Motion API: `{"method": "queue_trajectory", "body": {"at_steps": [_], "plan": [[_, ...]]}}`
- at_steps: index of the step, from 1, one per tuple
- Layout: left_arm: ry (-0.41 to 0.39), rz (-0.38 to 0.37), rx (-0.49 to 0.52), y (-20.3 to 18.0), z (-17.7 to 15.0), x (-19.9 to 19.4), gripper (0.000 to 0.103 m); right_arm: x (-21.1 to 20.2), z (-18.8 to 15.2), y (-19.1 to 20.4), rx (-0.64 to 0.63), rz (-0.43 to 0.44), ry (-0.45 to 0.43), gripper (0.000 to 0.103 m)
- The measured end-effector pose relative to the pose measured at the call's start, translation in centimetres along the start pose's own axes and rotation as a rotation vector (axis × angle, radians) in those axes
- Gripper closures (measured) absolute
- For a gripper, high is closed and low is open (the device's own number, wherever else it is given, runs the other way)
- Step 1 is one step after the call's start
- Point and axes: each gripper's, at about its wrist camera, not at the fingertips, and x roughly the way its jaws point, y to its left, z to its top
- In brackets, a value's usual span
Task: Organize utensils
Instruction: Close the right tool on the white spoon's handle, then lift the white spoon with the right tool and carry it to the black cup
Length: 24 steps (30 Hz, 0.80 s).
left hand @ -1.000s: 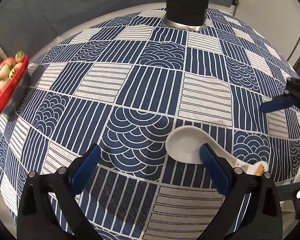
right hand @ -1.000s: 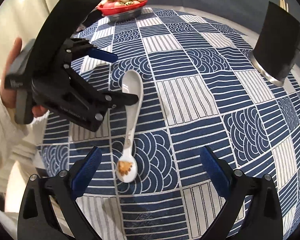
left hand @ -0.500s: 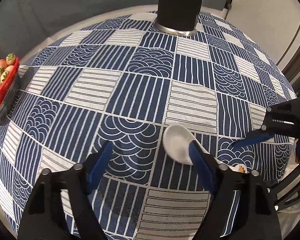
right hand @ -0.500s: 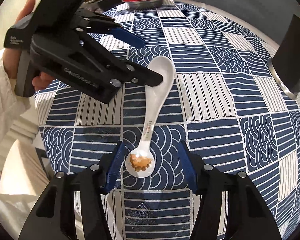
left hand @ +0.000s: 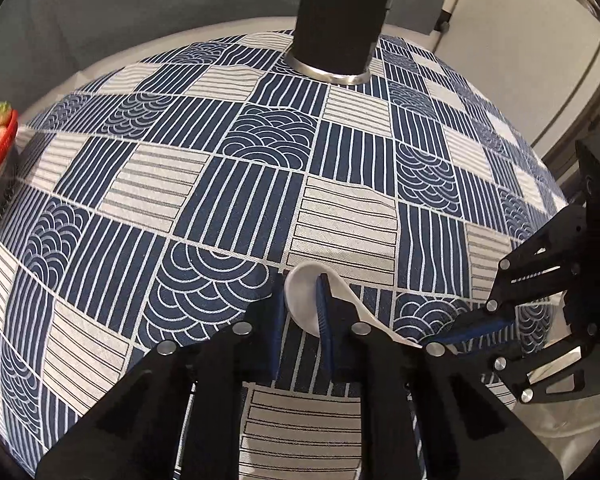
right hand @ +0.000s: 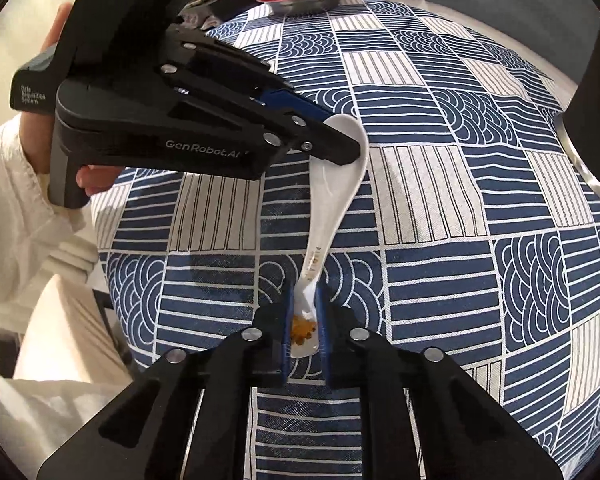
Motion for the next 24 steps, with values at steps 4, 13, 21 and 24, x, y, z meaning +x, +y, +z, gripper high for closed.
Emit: {"method": "queue_trajectory", "body": {"at_steps": [4, 13, 21, 24], "plan": [[-0.015, -0.022, -0.011, 0.1, -0.2, -0.5, 0.094, -0.3, 0.2, -0.1, -0.004, 0.012, -0.005, 0.102], [-0.048, -0.020, 0.019, -0.8, 0.1, -2.5, 0.096, -1.1, 0.2, 0.4, -0.007, 0.019, -0.039, 0.084], [-0.064, -0.025, 0.020, -1.4, 0.1, -3.5, 0.096, -0.5, 0.6, 0.8, -0.020, 0.014, -0.043, 0.059], [-0.062, -0.018, 0.018, -1.6, -0.1, -3.7, 0.096, 0.1, 0.8, 1.0, -0.030, 0.027, -0.018, 0.089]]}}
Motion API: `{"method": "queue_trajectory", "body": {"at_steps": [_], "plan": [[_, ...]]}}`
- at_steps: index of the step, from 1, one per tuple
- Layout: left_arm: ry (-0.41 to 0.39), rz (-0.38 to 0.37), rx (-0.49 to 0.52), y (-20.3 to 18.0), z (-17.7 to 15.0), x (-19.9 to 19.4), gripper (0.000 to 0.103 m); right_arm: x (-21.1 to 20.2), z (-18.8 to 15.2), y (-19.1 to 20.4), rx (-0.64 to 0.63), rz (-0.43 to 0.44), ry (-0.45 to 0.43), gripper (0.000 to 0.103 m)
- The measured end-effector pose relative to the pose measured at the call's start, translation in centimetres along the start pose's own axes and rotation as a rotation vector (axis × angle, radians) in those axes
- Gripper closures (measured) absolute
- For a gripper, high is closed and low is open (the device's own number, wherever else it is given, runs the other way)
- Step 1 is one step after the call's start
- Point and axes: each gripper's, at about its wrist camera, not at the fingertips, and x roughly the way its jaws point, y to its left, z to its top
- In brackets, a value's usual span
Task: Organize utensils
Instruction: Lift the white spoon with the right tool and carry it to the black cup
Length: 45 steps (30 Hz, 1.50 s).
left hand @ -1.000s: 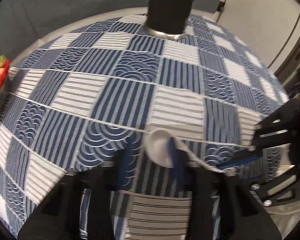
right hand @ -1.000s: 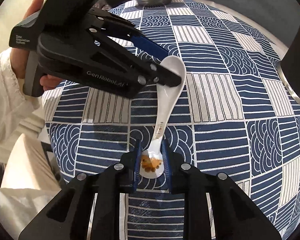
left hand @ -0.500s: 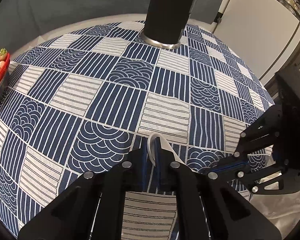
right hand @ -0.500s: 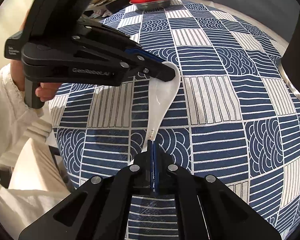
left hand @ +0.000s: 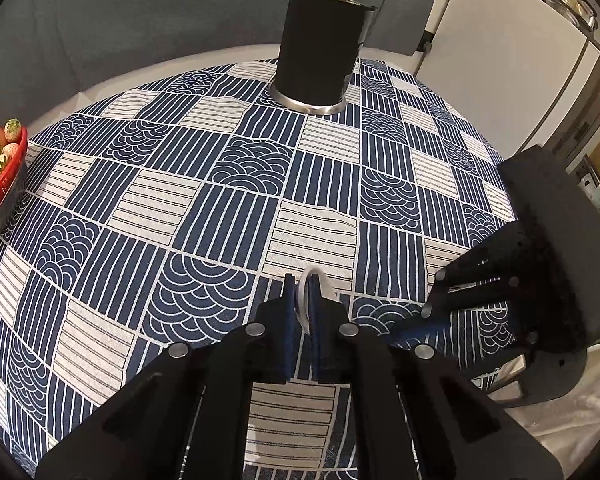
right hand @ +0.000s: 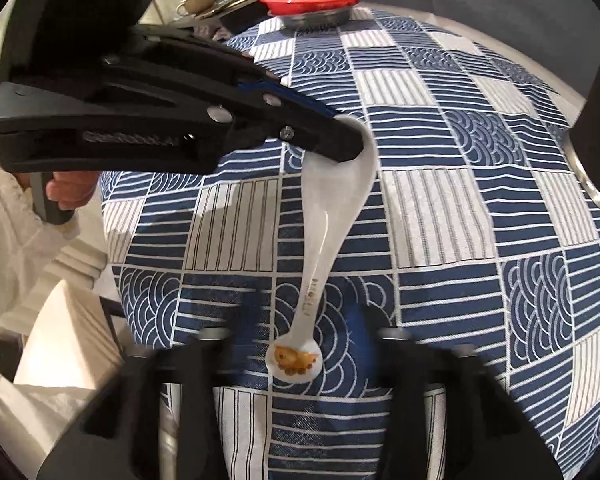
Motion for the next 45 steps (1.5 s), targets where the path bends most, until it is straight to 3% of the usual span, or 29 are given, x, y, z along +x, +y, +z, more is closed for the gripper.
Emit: {"method": "queue_trajectory", "body": {"at_steps": [7, 14, 32, 45], "plan": [[-0.010, 0.004, -0.010, -0.2, -0.3, -0.7, 0.096, -0.8, -0.2, -0.2, 0.002, 0.001, -0.002, 0.091], [-0.044, 0.011, 0.020, -0.7, 1.3, -2.2, 0.096, -3.0, 0.6, -0.6, -0.019, -0.039, -0.035, 0.091], [-0.131, 0.038, 0.166, -3.6, 8.9, -6.9, 0.096, -10.7, 3.2, -3.2, 0.005, -0.170, -0.199, 0.093], [-0.166, 0.034, 0.216, -5.3, 15.2, -7.6, 0.096, -15.6, 4.9, -7.2, 0.023, -0.208, -0.267, 0.093]]}}
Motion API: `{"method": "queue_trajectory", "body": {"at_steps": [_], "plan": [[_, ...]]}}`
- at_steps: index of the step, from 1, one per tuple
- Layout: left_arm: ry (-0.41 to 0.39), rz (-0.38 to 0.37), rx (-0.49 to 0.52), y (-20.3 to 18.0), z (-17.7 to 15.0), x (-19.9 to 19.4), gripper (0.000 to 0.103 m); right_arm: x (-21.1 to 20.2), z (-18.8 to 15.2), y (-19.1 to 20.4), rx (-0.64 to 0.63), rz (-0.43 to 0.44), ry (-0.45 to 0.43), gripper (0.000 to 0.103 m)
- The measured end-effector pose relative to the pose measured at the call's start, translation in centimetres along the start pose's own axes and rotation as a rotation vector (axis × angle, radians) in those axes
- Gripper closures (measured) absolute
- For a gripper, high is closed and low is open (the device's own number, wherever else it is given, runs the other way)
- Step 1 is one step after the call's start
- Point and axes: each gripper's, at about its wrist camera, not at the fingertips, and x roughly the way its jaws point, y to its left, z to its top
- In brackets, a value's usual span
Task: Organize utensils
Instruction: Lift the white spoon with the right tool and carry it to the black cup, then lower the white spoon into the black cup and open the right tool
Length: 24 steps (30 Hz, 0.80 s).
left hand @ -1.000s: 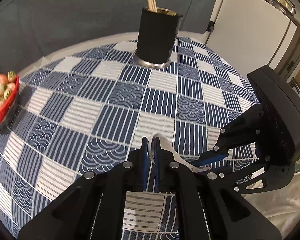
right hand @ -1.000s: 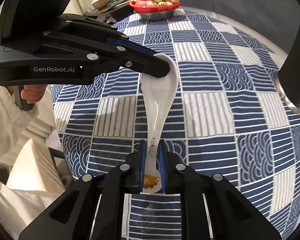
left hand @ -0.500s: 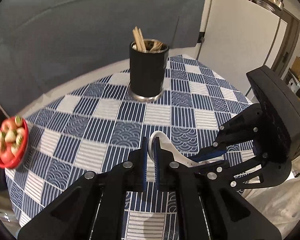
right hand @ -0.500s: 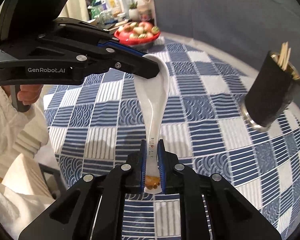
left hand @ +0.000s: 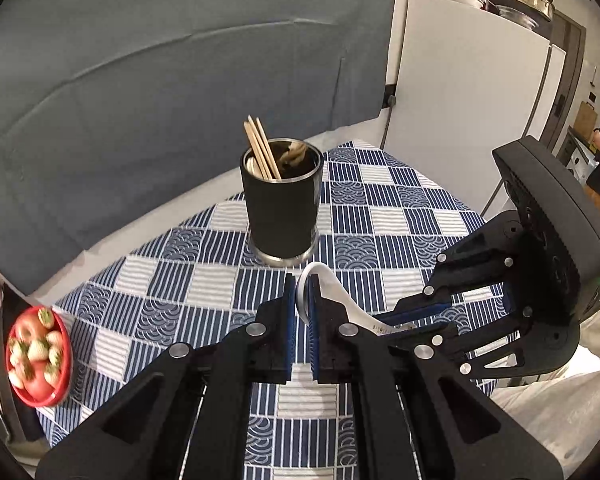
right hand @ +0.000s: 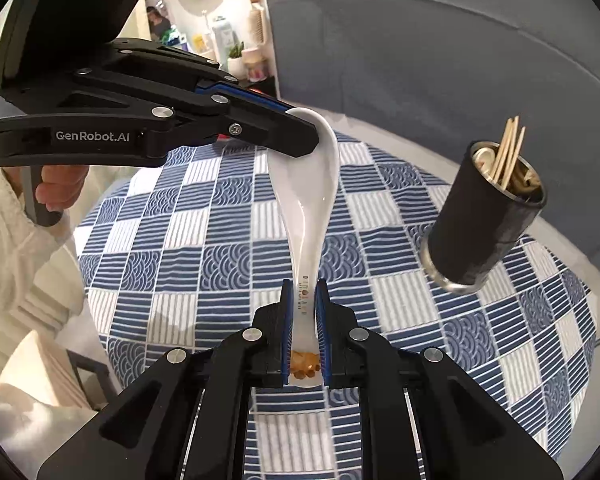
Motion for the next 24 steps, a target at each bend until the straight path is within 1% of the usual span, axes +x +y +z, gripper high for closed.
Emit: {"method": "queue_trajectory", "body": {"at_steps": [12, 18, 21, 24], "plan": [[-0.019, 0.011, 0.028, 1.1, 6.3, 0.8, 0.096, -1.6, 3.7, -4.8, -0.021, -0.036, -0.050, 0.093], [-0.017, 0.006, 0.055, 1.5, 9.4, 1.8, 0.096, -2.1, 5.0, -7.4, -0.014, -0.050, -0.067, 0.093], [-0.026, 0.015, 0.073, 1.4, 10.7, 2.3, 0.096, -2.3, 5.7, -8.8, -0.005, -0.054, -0.076, 0.093], [-0.031, 0.022, 0.072, 1.7, 12.0, 2.8, 0.096, -2.3, 6.4, -10.2, 0.001, -0.052, -0.088, 0.093]]}}
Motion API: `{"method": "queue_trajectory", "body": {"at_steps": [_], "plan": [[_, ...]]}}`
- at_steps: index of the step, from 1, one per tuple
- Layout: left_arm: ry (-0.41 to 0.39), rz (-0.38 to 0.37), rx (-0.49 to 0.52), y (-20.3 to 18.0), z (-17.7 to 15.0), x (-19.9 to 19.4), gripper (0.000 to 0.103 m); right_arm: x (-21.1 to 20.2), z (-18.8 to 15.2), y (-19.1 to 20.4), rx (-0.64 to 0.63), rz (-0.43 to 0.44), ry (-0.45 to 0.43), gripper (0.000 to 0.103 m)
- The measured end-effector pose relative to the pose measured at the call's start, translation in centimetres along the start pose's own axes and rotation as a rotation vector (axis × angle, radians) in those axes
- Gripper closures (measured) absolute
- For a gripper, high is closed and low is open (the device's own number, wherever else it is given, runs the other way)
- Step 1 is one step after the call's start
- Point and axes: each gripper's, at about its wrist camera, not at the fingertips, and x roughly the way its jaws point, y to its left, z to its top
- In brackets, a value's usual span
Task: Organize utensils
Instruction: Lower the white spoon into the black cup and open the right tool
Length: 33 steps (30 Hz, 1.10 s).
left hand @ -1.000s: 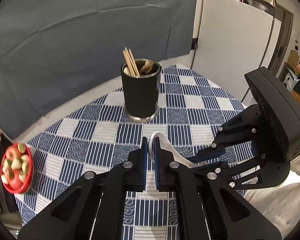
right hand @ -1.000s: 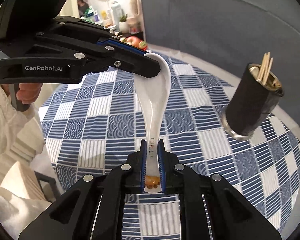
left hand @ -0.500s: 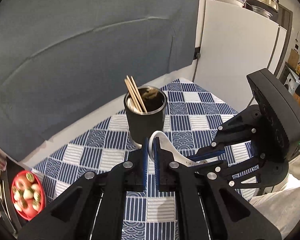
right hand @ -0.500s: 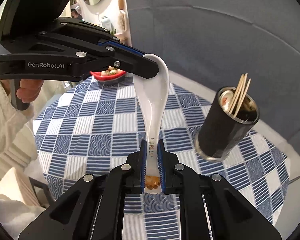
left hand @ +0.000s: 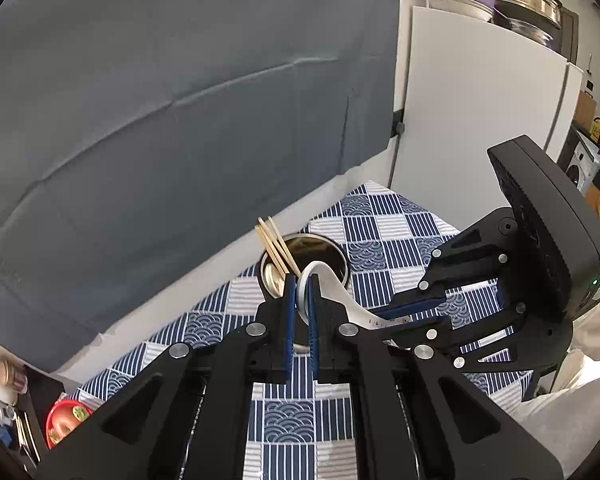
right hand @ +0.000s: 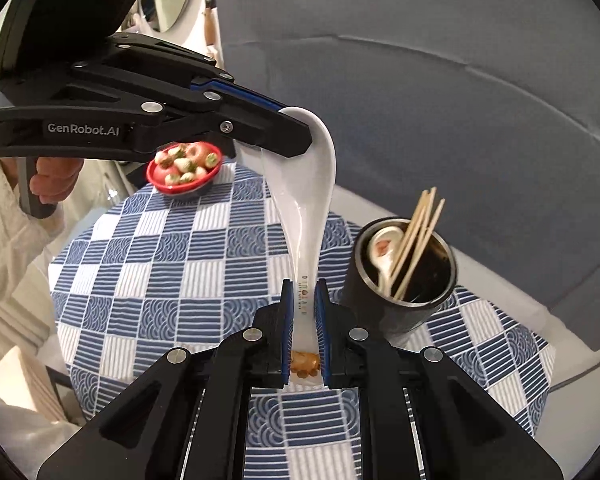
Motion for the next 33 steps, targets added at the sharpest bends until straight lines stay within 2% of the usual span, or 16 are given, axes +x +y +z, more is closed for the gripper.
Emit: {"method": "queue_trajectory", "body": {"at_steps": [14, 26, 33], "plan": [[0.025, 0.020, -0.026, 2.3, 3.4, 3.9, 0.096, 3.3, 1.6, -6.7, 0.056, 0.029, -0.051, 0.093], [0.064, 0.001, -0.055, 4.4, 3.2, 7.6, 0.096, 6.4, 0.8, -9.4, 0.036, 0.064, -0.092, 0.093], [0.094, -0.006, -0.054, 4.8, 2.5, 9.2, 0.096, 8.0, 0.0, -9.7, 0.034, 0.078, -0.071, 0.092]]}}
